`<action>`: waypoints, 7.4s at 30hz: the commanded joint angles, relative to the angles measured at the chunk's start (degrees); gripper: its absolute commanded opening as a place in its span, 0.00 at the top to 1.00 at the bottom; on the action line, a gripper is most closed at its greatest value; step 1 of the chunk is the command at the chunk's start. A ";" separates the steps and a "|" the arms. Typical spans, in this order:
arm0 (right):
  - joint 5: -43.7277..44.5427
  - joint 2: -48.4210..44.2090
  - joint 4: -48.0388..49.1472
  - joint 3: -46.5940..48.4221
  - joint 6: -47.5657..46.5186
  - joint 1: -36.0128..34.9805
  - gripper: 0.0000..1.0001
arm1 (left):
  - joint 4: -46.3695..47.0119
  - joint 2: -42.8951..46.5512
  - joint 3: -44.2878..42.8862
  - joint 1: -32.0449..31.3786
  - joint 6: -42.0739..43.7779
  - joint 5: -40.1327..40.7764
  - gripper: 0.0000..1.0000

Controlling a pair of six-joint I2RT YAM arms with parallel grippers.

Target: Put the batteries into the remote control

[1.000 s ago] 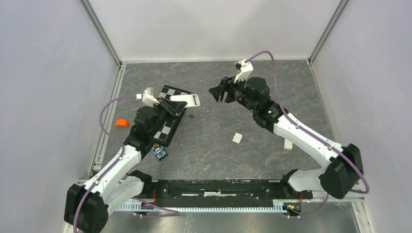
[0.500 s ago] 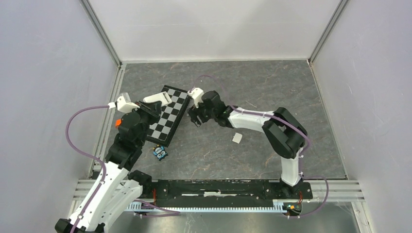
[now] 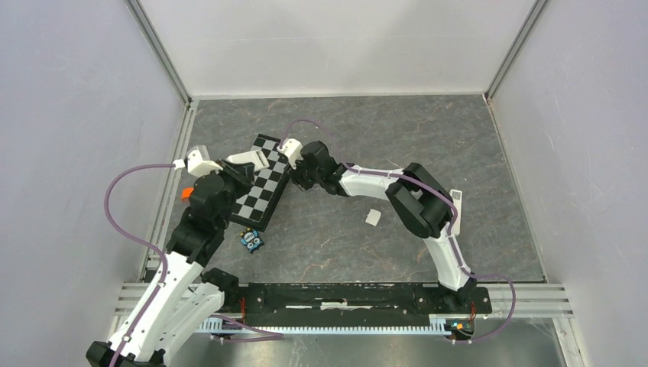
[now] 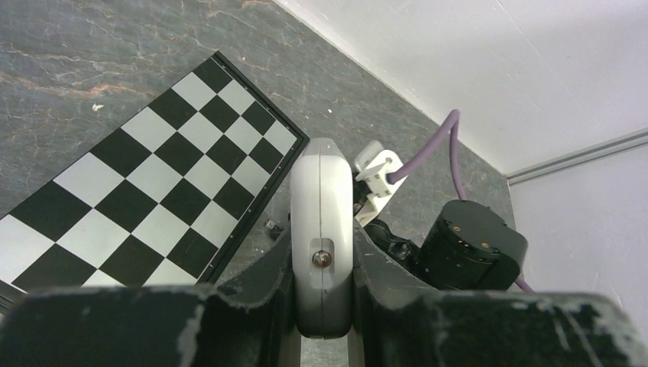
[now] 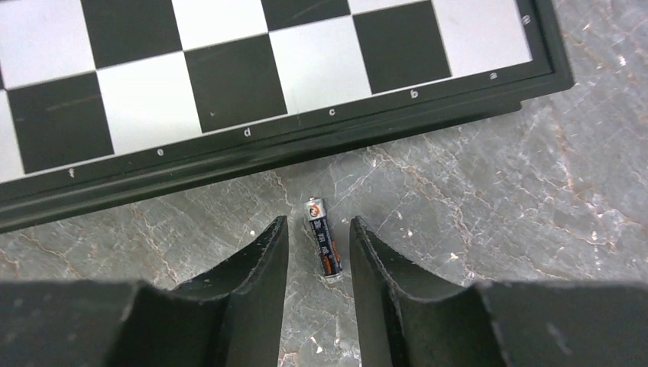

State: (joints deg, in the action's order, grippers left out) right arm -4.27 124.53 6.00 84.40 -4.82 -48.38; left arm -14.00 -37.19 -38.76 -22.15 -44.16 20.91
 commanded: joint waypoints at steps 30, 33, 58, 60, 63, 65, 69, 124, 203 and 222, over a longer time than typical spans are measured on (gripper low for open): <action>-19.01 -6.60 -42.45 1.21 -36.52 0.92 1.00 | 2.86 -1.23 -3.60 0.13 4.14 -2.43 0.98; -18.71 -7.47 -46.47 0.21 -38.76 0.97 0.98 | 2.69 -1.40 -4.03 0.15 4.19 -2.42 0.98; -0.21 -27.16 -16.56 -16.27 34.83 3.03 0.50 | -5.83 0.20 -8.30 0.60 6.49 0.67 0.98; 5.88 -27.84 -16.77 -17.85 45.96 2.20 0.50 | -6.17 2.23 -8.41 0.57 7.82 1.38 0.98; 13.72 -27.82 -20.22 -17.14 57.14 -0.49 0.49 | -8.50 4.61 -9.02 0.61 9.14 2.26 0.98; 17.09 -27.53 -22.38 -16.22 64.09 -2.18 0.46 | -10.61 5.91 -9.31 0.61 10.00 2.62 0.98; 16.27 -23.36 -27.43 -12.91 75.26 -2.86 0.47 | -13.96 10.39 -8.36 0.56 11.19 4.41 0.98; 22.12 -5.67 -44.77 5.67 88.45 -0.69 0.44 | -13.42 17.83 -5.10 0.57 10.63 3.82 0.98; 4.67 -10.75 -35.12 -8.81 43.74 -0.14 0.99 | -13.60 18.43 -5.11 0.62 10.61 5.11 0.98; 16.63 -14.61 -41.61 -1.07 37.71 -1.40 0.56 | -13.25 17.67 -5.27 0.59 10.76 5.77 0.98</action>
State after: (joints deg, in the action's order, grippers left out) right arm 5.45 114.45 -34.44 83.44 34.44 -49.06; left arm -29.89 -19.18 -43.42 -21.82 -35.00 25.26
